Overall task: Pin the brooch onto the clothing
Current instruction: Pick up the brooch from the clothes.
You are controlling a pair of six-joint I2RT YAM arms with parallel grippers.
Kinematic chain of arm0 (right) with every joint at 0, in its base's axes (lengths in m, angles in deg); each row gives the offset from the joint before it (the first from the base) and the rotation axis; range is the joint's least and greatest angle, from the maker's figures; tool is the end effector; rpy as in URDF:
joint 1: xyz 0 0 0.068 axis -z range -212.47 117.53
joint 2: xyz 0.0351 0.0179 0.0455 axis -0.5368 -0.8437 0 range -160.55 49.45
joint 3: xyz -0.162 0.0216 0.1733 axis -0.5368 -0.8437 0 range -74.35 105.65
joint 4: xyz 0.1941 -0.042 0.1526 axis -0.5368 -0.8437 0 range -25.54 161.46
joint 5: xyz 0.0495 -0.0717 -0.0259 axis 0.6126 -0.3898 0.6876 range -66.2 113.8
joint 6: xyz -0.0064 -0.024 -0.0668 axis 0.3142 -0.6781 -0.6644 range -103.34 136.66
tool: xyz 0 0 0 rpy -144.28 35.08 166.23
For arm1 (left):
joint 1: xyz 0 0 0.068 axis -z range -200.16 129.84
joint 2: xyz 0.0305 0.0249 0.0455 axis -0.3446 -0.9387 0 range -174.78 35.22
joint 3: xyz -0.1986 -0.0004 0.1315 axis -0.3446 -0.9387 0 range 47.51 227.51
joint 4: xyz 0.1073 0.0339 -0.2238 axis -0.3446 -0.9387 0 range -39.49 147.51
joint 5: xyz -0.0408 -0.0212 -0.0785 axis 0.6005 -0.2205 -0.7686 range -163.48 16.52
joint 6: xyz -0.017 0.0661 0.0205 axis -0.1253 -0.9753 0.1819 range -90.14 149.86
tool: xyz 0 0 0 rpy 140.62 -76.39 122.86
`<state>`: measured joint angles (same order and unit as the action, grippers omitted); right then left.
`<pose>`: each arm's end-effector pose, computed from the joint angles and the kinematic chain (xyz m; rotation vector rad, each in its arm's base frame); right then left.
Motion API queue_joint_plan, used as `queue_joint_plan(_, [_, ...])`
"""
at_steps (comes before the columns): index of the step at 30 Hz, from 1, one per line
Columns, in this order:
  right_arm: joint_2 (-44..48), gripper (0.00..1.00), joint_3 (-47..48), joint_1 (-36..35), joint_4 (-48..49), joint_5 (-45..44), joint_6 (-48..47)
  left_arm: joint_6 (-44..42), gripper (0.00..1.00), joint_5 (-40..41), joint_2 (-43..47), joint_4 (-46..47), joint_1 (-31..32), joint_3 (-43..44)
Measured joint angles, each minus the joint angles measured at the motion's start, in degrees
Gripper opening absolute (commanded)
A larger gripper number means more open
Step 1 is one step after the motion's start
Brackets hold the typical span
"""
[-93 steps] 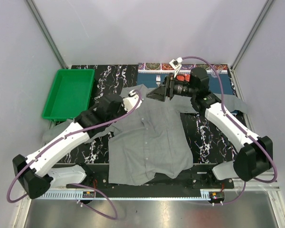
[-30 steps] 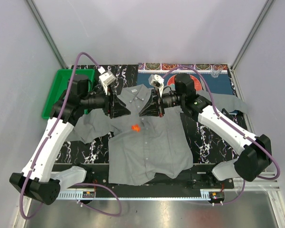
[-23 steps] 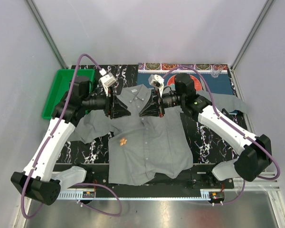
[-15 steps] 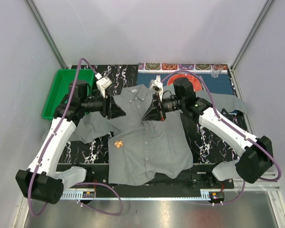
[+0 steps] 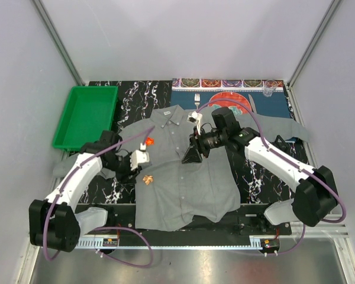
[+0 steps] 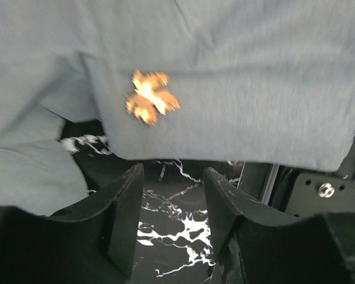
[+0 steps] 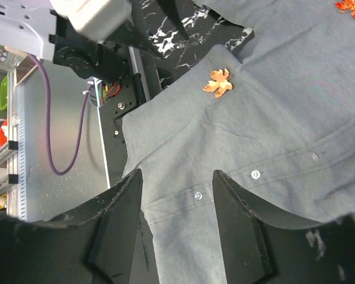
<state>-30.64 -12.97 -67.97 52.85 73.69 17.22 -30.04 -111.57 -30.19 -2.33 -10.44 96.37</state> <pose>0.2261 0.2164 0.2524 -1.1411 1.9417 1.3072 0.1852 -0.0685 0.1951 1.5542 2.0499 -0.6733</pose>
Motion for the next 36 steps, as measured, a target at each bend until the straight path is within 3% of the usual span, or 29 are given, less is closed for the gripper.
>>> queue_joint_plan(5, [-0.59, 0.59, -0.57, 0.72, -0.68, -2.32, 1.18, -7.76, 0.44, 5.11, 3.3, 4.76, 0.7, -11.06])
queue_joint_plan(8, [-1.42, 0.58, -0.57, 1.64, -0.79, -2.36, 2.14, -10.36, 0.44, 6.56, 3.52, 8.61, 2.73, -13.27])
queue_joint_plan(19, [-2.47, 0.57, -0.57, 3.54, -1.01, -1.95, 3.63, -10.67, 0.34, 9.14, -4.92, 21.27, 6.93, -14.12])
queue_joint_plan(36, [-2.69, 0.57, -0.57, 4.52, -1.01, -0.72, 3.58, -11.04, 0.3, 11.52, -7.41, 22.05, 9.7, -14.12])
